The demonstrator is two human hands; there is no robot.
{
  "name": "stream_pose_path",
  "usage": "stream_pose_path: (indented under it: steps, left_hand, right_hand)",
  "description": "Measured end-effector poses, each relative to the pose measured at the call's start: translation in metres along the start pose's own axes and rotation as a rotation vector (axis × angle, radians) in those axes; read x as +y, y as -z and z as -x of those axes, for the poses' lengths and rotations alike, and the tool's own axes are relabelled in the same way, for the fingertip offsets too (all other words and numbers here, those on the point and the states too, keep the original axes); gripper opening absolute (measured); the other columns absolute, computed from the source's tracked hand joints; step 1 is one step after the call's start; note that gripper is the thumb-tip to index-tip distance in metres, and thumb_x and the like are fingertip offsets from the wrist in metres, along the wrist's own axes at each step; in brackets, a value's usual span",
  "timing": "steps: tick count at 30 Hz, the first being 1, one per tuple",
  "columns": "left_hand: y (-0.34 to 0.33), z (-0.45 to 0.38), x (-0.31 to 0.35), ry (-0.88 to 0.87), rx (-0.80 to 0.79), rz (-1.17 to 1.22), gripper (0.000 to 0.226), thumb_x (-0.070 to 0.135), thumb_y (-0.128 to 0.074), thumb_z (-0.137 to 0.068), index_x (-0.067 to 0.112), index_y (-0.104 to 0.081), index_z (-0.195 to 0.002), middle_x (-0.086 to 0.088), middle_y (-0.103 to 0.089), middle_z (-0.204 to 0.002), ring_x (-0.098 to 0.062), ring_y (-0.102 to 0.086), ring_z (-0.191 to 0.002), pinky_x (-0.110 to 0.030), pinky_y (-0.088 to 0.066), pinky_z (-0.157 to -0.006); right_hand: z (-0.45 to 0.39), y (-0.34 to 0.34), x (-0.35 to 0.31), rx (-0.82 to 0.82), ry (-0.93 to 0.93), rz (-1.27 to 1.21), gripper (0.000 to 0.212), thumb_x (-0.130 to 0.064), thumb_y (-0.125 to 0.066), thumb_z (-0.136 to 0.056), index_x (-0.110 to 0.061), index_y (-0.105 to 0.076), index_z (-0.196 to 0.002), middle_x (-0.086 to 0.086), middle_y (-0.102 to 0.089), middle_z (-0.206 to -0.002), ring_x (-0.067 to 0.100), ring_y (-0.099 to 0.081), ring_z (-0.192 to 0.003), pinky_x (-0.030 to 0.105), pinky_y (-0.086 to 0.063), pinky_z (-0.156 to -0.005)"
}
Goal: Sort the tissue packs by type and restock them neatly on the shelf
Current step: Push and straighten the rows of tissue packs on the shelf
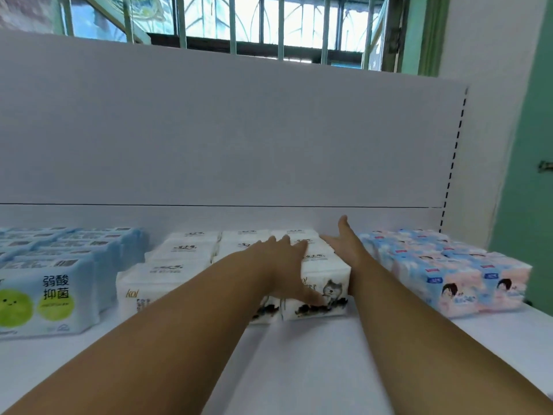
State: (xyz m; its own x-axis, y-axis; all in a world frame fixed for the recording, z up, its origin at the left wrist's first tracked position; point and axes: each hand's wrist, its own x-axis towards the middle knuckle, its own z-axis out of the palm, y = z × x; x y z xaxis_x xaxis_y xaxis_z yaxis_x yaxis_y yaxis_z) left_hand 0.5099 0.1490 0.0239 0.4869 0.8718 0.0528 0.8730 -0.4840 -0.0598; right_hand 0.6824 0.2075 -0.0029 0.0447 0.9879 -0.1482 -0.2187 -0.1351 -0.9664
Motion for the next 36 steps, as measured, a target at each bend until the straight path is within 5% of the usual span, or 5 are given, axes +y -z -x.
stream_pose_path:
  steps: [7, 12, 19, 28, 36]
  left_hand:
    - [0.000, -0.003, -0.001, -0.018, 0.000, 0.019, 0.121, 0.081, -0.062, -0.068, 0.025, -0.003, -0.157, -0.007, -0.012, -0.162, -0.031, -0.017, -0.147, -0.049, -0.022, -0.118]
    - [-0.001, -0.011, -0.004, -0.015, -0.025, 0.059, 0.123, 0.084, -0.058, -0.068, 0.025, 0.001, -0.157, -0.007, 0.004, -0.165, -0.029, 0.002, -0.152, -0.053, -0.010, -0.121]
    - [-0.003, -0.015, -0.003, -0.002, -0.041, 0.045, 0.122, 0.083, -0.059, -0.069, 0.024, 0.001, -0.157, -0.007, 0.002, -0.165, -0.029, 0.004, -0.152, -0.052, -0.006, -0.122]
    - [-0.001, -0.009, 0.001, 0.006, -0.048, 0.022, 0.120, 0.082, -0.057, -0.071, 0.022, 0.000, -0.158, -0.008, 0.002, -0.165, -0.030, 0.003, -0.152, -0.052, -0.005, -0.122]
    - [-0.001, -0.012, -0.001, 0.012, -0.055, 0.028, 0.120, 0.083, -0.056, -0.071, 0.022, 0.001, -0.157, -0.006, 0.001, -0.165, -0.028, 0.003, -0.152, -0.051, -0.006, -0.122]
  right_hand:
    - [-0.007, 0.011, 0.007, -0.049, 0.021, 0.042, 0.088, -0.078, -0.020, -0.089, -0.006, -0.067, -0.108, 0.017, -0.072, -0.109, 0.031, -0.069, -0.101, 0.034, -0.056, -0.085]
    - [-0.021, 0.012, 0.005, 0.018, 0.039, 0.107, 0.084, -0.070, -0.016, -0.095, -0.004, -0.067, -0.105, 0.007, -0.071, -0.068, 0.016, -0.069, -0.059, 0.017, -0.049, -0.050]
    - [-0.024, 0.008, 0.005, 0.021, 0.039, 0.139, 0.082, -0.070, -0.016, -0.095, -0.005, -0.064, -0.106, 0.017, -0.066, -0.121, 0.022, -0.065, -0.093, 0.025, -0.049, -0.075]
    - [-0.006, 0.008, 0.012, -0.025, 0.072, 0.065, 0.071, -0.061, -0.022, -0.099, -0.005, -0.050, -0.132, 0.009, -0.067, -0.118, 0.017, -0.071, -0.060, 0.019, -0.050, -0.042]
    - [-0.008, -0.004, 0.010, -0.103, 0.026, -0.070, 0.085, -0.068, -0.012, -0.095, -0.005, -0.041, -0.145, 0.018, -0.050, -0.143, 0.035, -0.056, -0.118, 0.030, -0.054, -0.063]
